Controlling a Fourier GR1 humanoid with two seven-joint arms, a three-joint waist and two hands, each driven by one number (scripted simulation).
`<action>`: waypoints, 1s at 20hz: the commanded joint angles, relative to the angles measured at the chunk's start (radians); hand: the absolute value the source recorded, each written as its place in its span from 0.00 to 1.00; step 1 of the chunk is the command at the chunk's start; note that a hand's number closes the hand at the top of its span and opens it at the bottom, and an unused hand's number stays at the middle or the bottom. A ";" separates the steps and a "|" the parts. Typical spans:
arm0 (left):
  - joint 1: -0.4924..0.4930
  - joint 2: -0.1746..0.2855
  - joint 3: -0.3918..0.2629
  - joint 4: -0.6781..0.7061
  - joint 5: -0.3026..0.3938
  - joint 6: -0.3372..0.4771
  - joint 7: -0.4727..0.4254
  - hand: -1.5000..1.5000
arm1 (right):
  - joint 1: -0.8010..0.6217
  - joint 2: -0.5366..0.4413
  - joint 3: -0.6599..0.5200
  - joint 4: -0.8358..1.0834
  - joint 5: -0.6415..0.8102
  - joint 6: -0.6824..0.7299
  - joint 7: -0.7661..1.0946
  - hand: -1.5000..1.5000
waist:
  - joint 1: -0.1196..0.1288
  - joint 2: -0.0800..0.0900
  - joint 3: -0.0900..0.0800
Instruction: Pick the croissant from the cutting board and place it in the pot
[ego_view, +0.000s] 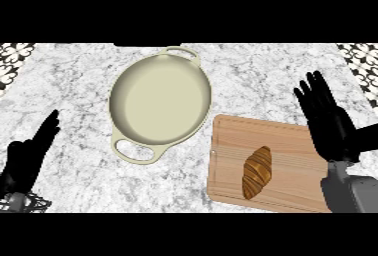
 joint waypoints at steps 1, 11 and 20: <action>0.017 -0.018 0.023 0.003 -0.019 0.023 -0.026 0.50 | 0.132 0.028 0.028 -0.081 0.098 -0.135 0.018 1.00 | -0.013 0.004 0.005; 0.110 -0.103 0.171 -0.070 -0.075 -0.069 -0.067 0.50 | 0.519 -0.129 -0.069 0.097 0.627 -0.699 -0.035 0.00 | -0.069 0.007 -0.012; 0.058 -0.170 0.164 -0.072 -0.124 -0.057 -0.034 0.50 | 0.787 0.119 0.190 -0.159 1.004 -0.891 0.146 0.00 | -0.007 0.021 -0.006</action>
